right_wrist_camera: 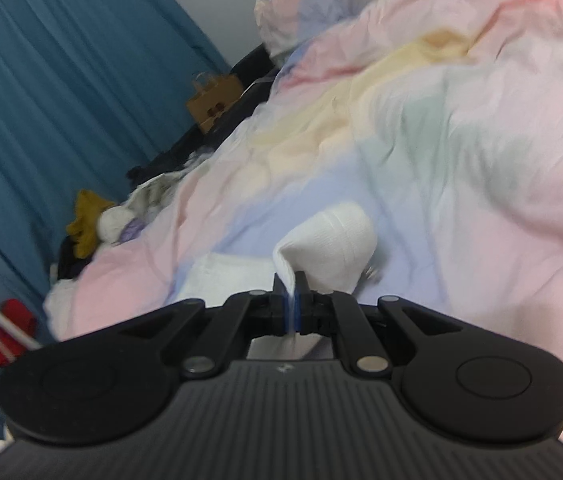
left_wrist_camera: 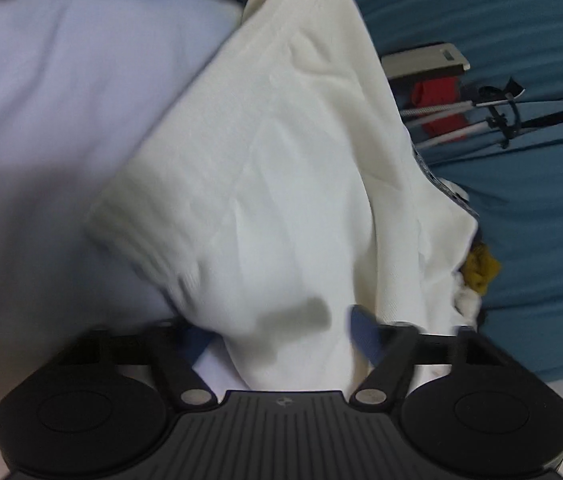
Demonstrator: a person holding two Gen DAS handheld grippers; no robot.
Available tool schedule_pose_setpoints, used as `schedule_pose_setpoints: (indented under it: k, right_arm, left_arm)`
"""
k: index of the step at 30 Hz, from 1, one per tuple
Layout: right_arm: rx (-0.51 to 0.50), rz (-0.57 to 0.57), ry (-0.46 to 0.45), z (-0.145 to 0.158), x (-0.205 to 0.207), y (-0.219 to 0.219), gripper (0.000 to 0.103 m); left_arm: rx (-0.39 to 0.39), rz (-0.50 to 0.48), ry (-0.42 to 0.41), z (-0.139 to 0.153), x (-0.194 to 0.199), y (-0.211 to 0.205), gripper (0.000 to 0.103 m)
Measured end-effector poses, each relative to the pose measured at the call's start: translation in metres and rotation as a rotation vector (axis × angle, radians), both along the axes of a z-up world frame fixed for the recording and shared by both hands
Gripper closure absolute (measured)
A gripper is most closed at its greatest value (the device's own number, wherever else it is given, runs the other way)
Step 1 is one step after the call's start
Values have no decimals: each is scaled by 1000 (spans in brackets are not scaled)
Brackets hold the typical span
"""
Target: Fold clothes
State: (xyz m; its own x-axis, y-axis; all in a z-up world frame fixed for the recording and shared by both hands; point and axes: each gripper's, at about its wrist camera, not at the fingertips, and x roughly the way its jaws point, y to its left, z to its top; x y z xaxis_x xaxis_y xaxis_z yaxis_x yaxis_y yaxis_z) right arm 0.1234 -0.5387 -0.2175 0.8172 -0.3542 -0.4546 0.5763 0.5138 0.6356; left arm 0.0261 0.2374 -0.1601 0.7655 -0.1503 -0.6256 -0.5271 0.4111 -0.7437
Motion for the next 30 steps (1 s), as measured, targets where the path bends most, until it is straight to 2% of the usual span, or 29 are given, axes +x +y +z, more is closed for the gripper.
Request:
schedule_pose_setpoints:
  k: [1, 2, 3, 5, 10, 12, 15, 18, 22, 24, 27, 30]
  right_arm:
    - [34, -4, -13, -2, -2, -1, 97]
    - [66, -7, -25, -4, -5, -2, 97]
    - [71, -6, -21, -6, -5, -2, 97]
    - [80, -3, -15, -8, -6, -3, 97]
    - [102, 4, -4, -13, -10, -6, 97]
    - [106, 7, -10, -11, -12, -7, 97]
    - [123, 1, -26, -6, -19, -8, 97]
    - [114, -25, -41, 4, -28, -6, 97]
    - [21, -50, 21, 18, -33, 2, 97]
    - [-6, -55, 106, 14, -29, 5, 97]
    - [40, -36, 223, -8, -20, 4, 97]
    - [55, -19, 261, -20, -18, 3, 97]
  left_arm:
    - [-1, 22, -5, 2, -1, 3, 60]
    - [-14, 38, -7, 5, -5, 5, 79]
    - [-28, 53, -9, 7, -8, 7, 91]
    - [-47, 77, -19, 17, -17, 11, 94]
    - [32, 116, -102, 69, -53, 37, 96]
    - [58, 110, -108, 91, -64, 52, 97]
    - [83, 46, -87, 116, -79, 71, 97]
    - [109, -1, -45, 128, -92, 80, 97]
    - [156, -67, 26, 121, -97, 87, 96]
    - [161, -86, 76, 105, -98, 92, 96]
    - [180, -116, 156, 82, -88, 89, 95]
    - [172, -128, 168, 72, -87, 91, 90]
